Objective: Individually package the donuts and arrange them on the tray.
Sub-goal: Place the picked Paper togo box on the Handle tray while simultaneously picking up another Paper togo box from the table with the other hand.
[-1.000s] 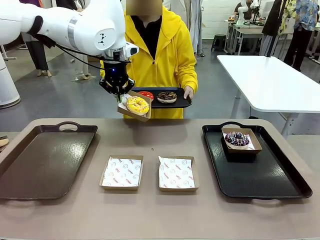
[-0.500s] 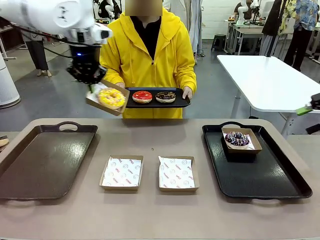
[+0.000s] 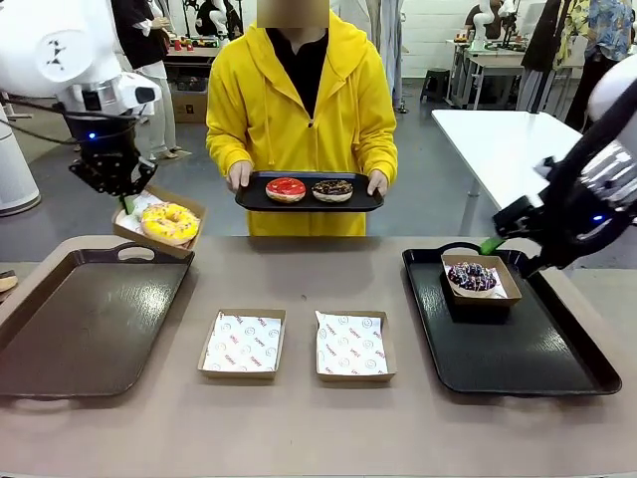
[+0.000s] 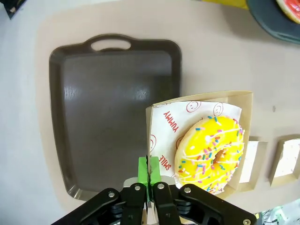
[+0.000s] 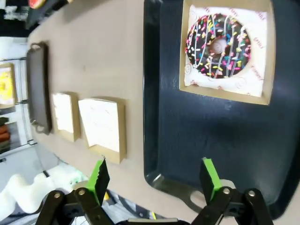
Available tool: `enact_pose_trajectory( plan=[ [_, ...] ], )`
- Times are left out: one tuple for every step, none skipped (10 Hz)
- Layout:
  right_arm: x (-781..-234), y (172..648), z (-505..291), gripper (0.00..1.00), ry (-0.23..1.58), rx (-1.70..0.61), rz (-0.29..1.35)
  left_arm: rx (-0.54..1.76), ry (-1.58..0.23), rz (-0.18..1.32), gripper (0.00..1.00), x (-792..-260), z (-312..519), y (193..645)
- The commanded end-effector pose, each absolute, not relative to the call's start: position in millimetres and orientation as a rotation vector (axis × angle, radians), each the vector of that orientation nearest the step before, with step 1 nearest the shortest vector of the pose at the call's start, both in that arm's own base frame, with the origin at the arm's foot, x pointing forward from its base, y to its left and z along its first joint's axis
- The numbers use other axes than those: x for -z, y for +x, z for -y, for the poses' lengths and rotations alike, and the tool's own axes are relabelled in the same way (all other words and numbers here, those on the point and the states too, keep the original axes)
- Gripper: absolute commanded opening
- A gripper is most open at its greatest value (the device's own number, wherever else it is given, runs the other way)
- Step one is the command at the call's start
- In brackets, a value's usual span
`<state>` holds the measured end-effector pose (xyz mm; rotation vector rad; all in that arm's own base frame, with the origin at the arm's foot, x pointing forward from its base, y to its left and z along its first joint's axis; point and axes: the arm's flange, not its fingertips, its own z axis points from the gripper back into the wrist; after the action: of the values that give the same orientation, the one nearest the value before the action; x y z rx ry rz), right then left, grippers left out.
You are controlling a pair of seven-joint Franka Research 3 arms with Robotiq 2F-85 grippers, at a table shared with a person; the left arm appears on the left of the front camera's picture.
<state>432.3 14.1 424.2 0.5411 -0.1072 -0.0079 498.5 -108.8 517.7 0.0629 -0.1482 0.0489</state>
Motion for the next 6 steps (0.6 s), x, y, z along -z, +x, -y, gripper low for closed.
enact_pose_trajectory(
  plan=[
    [-408.3, 445.9, -27.7, 1.0, 0.481, 0.044, 0.093, -0.068, 0.013, 0.165, 0.01, -511.9, 84.5, 490.0],
    [-402.5, 445.2, -31.3, 1.0, 0.492, 0.043, 0.083, -0.093, -0.005, 0.166, 0.01, -504.2, 76.6, 485.3],
    [-404.6, 447.5, -26.8, 1.0, 0.515, 0.048, 0.083, -0.091, -0.011, 0.159, 0.01, -502.2, 70.3, 490.9],
    [-403.1, 442.3, -34.5, 1.0, 0.509, 0.017, 0.089, -0.095, 0.039, 0.145, 0.01, -507.7, 84.1, 493.0],
    [-403.1, 442.3, -34.5, 1.0, 0.509, 0.017, 0.089, -0.095, 0.039, 0.145, 0.01, -507.7, 84.1, 493.0],
    [-403.1, 442.3, -34.5, 1.0, 0.509, 0.017, 0.089, -0.095, 0.039, 0.145, 0.01, -507.7, 84.1, 493.0]
  ],
)
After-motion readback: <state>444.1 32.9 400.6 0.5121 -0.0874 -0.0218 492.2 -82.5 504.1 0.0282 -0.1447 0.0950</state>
